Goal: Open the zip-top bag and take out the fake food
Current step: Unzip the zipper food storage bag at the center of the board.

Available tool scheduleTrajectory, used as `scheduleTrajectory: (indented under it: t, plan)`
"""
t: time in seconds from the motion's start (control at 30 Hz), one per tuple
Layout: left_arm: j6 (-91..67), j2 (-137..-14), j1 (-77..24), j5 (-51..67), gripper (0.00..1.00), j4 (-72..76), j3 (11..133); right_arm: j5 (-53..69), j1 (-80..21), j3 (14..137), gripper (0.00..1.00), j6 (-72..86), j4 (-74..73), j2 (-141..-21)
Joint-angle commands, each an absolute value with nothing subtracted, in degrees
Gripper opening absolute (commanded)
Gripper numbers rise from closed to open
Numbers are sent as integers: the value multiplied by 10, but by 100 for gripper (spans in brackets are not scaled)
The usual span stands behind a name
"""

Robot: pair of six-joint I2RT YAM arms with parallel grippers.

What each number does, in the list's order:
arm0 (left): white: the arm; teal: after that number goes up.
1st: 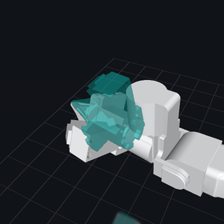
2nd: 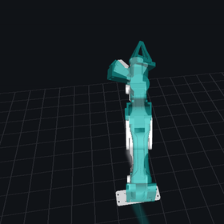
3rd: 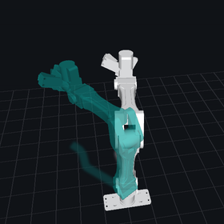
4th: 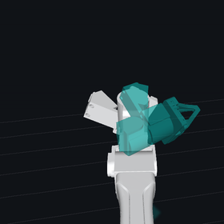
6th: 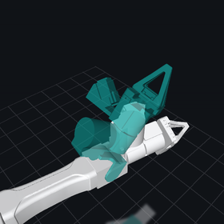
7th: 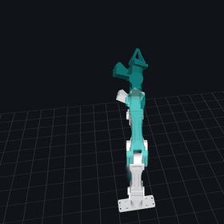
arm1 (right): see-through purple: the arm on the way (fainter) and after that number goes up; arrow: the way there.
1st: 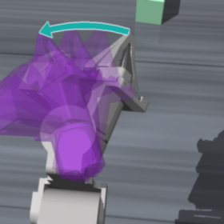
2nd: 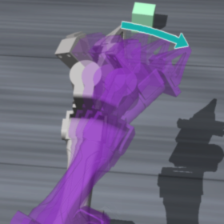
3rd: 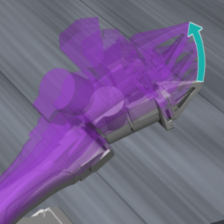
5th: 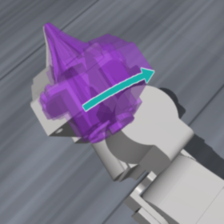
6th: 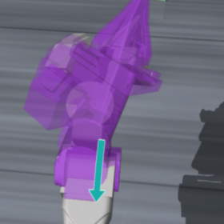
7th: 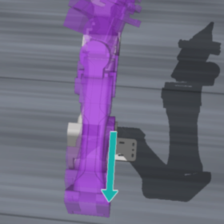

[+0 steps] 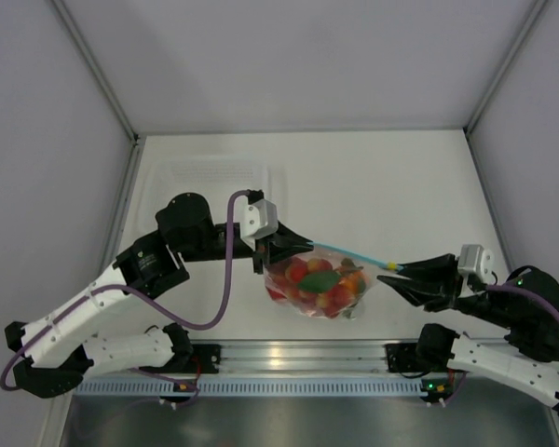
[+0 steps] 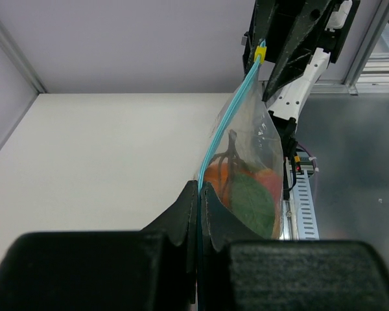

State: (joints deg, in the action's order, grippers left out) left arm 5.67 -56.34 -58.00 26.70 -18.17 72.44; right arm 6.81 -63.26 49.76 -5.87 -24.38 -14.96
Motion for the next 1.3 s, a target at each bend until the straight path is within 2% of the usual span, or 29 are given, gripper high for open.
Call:
scheduleTrajectory:
  t: [0.0,0.2,0.4,0.63,0.7,0.83,0.9,1.0,1.03,1.07,1.1,1.13,1.17,1.27]
  plan:
    - [51,-548,-578,280,0,-134,757,91,-642,499,17,-61,-194,-139]
    - [53,-545,-579,276,0,-134,754,88,-642,506,0,-58,-195,-140]
    - [60,-534,-578,226,0,-135,739,48,-642,532,0,-54,-221,-168]
    - [60,-516,-579,118,0,-135,686,8,-642,627,0,-67,-301,-300]
    - [52,-520,-578,109,6,-135,671,12,-642,647,0,-78,-316,-321]
    - [25,-509,-578,110,9,-100,626,16,-642,683,0,-103,-358,-380]
    - [18,-490,-578,109,15,-78,588,6,-642,702,0,-110,-376,-415]
    - [6,-466,-577,112,31,-47,557,4,-642,716,0,-120,-402,-447]
    - [3,-461,-577,112,45,-37,540,4,-642,719,0,-121,-408,-464]
    - [3,-452,-577,113,53,-20,530,4,-642,722,0,-127,-420,-474]
    - [2,-448,-577,113,76,-12,522,4,-642,730,0,-128,-427,-489]
    - [3,-447,-577,113,88,-9,516,4,-642,736,0,-129,-434,-497]
    - [3,-448,-577,112,95,-9,516,-11,-642,742,0,-133,-451,-504]
    - [2,-460,-578,126,98,-9,520,-13,-642,764,0,-134,-473,-527]
